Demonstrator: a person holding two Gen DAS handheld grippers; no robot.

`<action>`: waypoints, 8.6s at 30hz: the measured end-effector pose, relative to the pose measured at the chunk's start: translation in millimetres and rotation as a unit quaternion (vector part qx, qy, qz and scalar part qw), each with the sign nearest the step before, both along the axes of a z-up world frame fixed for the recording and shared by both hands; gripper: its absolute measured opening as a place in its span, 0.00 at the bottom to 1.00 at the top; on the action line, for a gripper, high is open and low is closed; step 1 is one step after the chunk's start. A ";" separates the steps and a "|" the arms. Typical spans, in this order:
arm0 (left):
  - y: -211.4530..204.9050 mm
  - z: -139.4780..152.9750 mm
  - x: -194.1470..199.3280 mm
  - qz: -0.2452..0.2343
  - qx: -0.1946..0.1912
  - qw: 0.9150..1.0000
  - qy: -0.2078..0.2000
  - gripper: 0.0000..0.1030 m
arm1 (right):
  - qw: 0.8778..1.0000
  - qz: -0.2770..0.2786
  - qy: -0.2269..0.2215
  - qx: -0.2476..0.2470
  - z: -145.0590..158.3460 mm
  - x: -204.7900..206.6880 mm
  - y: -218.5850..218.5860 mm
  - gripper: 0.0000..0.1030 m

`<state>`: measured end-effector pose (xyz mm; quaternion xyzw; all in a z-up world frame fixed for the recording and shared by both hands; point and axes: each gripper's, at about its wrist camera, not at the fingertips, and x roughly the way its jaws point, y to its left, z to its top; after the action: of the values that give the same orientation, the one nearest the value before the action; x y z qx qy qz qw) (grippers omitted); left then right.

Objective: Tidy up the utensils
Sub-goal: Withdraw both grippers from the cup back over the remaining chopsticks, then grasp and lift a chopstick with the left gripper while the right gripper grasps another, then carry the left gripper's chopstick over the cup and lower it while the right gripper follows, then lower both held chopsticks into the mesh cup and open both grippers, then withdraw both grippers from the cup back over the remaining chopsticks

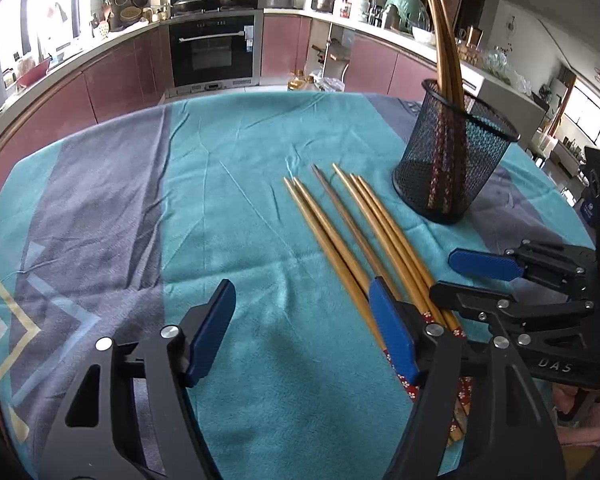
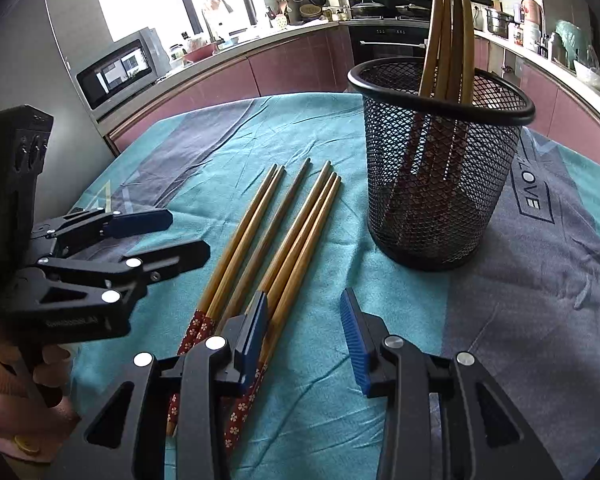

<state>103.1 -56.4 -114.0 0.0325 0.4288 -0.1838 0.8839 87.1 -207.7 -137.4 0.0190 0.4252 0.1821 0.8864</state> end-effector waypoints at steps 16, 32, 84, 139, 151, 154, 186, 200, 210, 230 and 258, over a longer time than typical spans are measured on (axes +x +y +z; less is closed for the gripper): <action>-13.0 -6.5 7.6 -0.018 0.014 1.000 0.009 0.50 | 1.000 -0.008 -0.001 -0.028 -2.8 6.7 3.1 0.26; -12.7 -7.8 21.1 -0.018 0.025 0.999 0.015 0.32 | 1.000 -0.014 -0.003 -0.028 -3.7 14.4 4.2 0.22; 7.6 115.8 -20.1 -0.088 -0.168 0.980 -0.060 0.07 | 0.988 -0.017 -0.117 0.103 95.5 -17.7 -53.9 0.06; -74.1 171.2 37.5 -0.131 -0.106 0.982 -0.090 0.07 | 0.970 -0.085 -0.202 0.101 150.5 48.6 -95.5 0.05; -86.5 149.4 61.6 -0.136 -0.075 0.986 -0.056 0.07 | 0.991 -0.073 -0.103 0.053 108.4 68.1 -85.2 0.06; -90.0 144.6 68.7 -0.134 -0.071 0.987 -0.051 0.07 | 0.992 -0.077 -0.087 0.046 99.0 72.0 -83.7 0.06; 8.0 89.4 -8.3 -0.008 -0.042 0.993 -0.112 0.70 | 0.992 0.007 -0.105 0.068 81.3 -0.5 -51.4 0.42; 8.3 19.5 -17.2 0.008 -0.018 0.999 -0.034 0.67 | 0.999 0.007 -0.014 0.045 15.3 -1.1 -17.6 0.41; -9.9 2.6 -15.3 -0.003 -0.008 1.000 -0.009 0.65 | 1.000 0.005 -0.005 0.029 3.4 -0.3 -7.4 0.41; -15.8 -8.2 -1.6 -0.004 0.006 1.000 0.012 0.62 | 1.000 0.012 -0.003 -0.015 -1.2 4.7 5.8 0.28; -20.1 -8.4 11.4 -0.014 -0.013 0.999 0.028 0.45 | 1.000 0.004 0.002 -0.017 -0.9 10.8 0.5 0.25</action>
<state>114.4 -76.4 -122.4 0.0218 0.4502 -0.2029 0.8693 97.9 -207.1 -138.4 0.0031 0.4300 0.1781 0.8851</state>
